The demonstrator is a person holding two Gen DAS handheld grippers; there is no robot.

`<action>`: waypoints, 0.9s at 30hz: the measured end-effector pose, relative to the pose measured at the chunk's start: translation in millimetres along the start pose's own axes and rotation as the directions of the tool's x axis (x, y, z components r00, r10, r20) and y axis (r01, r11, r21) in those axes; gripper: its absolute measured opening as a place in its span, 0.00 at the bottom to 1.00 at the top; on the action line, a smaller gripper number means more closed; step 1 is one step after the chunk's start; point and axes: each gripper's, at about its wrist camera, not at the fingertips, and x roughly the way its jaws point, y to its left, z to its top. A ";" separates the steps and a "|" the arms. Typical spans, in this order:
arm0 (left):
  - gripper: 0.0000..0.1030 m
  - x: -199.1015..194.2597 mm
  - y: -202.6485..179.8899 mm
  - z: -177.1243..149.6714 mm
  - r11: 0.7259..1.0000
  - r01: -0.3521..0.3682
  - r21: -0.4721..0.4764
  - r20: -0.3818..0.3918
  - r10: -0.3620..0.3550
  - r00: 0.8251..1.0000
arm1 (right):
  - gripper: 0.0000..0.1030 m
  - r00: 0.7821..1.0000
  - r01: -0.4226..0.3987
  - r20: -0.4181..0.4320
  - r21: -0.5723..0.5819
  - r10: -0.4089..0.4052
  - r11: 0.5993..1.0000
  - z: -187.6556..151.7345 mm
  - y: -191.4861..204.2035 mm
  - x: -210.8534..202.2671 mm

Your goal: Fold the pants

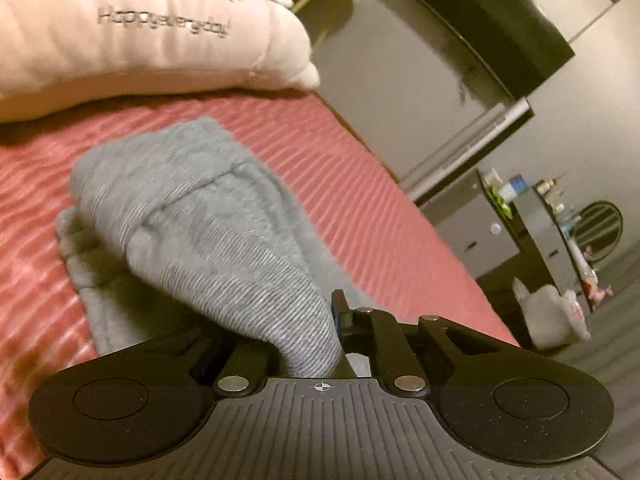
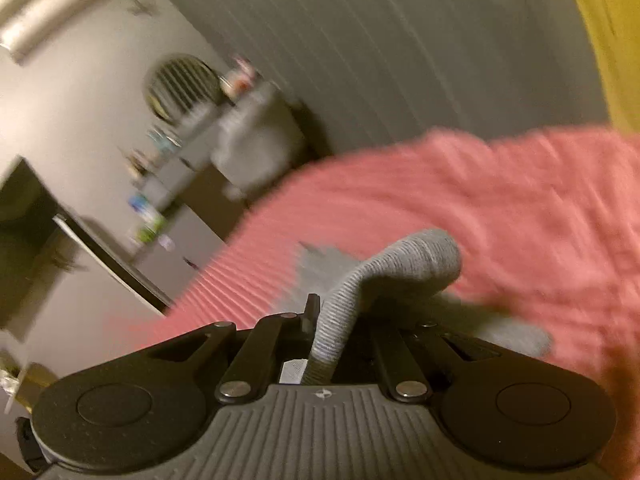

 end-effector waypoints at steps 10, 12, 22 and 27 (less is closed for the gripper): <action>0.16 14.8 56.1 -24.5 0.987 -0.158 -0.010 -0.113 0.156 0.981 | 0.03 0.968 0.212 -0.131 -0.023 -0.213 0.977 -34.9 -57.8 22.3; 0.15 16.0 48.9 -17.4 0.985 -0.170 0.016 -0.090 0.170 0.981 | 0.04 0.961 0.231 -0.145 -0.036 -0.234 0.972 -29.9 -51.3 24.9; 0.37 7.8 43.3 -7.6 0.958 -0.280 0.058 -0.057 0.283 0.957 | 0.19 0.944 0.290 -0.132 -0.114 -0.304 0.950 -20.8 -53.0 24.4; 0.97 -44.6 32.2 13.2 0.874 -0.468 -0.133 0.130 0.483 0.866 | 0.88 0.901 0.428 -0.008 -0.142 -0.434 0.892 -9.1 -33.8 2.4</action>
